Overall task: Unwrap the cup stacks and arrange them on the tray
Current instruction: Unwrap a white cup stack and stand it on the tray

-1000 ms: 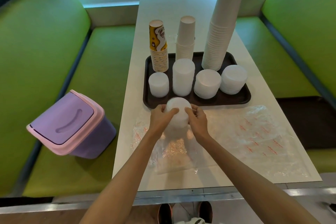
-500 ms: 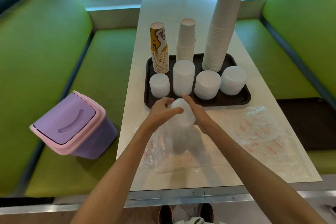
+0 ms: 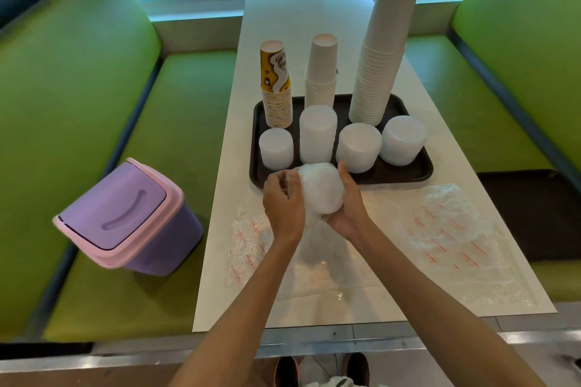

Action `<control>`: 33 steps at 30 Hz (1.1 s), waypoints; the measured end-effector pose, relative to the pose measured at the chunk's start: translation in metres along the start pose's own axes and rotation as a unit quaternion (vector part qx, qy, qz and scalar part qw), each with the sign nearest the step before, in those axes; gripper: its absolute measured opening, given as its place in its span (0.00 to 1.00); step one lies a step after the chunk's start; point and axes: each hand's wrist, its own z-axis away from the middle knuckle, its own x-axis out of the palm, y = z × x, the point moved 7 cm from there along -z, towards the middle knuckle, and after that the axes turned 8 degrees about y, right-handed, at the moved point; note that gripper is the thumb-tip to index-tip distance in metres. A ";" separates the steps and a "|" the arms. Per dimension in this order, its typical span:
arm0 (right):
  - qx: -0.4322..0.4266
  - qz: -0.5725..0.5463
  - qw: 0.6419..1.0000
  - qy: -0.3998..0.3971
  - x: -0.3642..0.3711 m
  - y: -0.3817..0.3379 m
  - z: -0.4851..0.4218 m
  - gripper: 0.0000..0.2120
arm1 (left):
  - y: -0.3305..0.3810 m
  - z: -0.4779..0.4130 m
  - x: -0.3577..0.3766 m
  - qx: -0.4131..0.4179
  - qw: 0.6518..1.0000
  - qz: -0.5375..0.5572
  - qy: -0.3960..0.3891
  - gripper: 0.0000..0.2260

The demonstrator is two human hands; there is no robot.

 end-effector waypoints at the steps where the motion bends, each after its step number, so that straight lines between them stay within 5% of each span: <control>1: 0.008 -0.011 1.000 -0.005 0.000 0.001 0.000 0.22 | 0.000 -0.001 0.000 0.007 1.000 -0.003 0.011 0.08; 4: 0.006 -0.007 1.000 0.010 0.001 0.003 0.003 0.22 | -0.001 -0.002 0.001 0.014 1.000 -0.005 0.020 0.05; 8: -0.008 0.052 0.996 0.070 -0.005 0.011 0.002 0.41 | -0.001 -0.001 0.001 0.023 0.999 -0.010 0.048 0.06; 12: -0.022 0.084 0.992 0.088 -0.011 0.010 0.002 0.43 | -0.002 -0.009 -0.003 -0.009 0.997 -0.037 0.071 0.07; 18: -0.001 0.030 0.999 0.044 -0.013 0.007 -0.002 0.24 | -0.009 -0.019 0.000 -0.033 0.996 -0.063 0.056 0.10; 33: 0.027 0.007 1.000 0.012 -0.016 0.012 -0.006 0.25 | -0.025 -0.034 0.001 0.008 0.993 -0.112 -0.041 0.09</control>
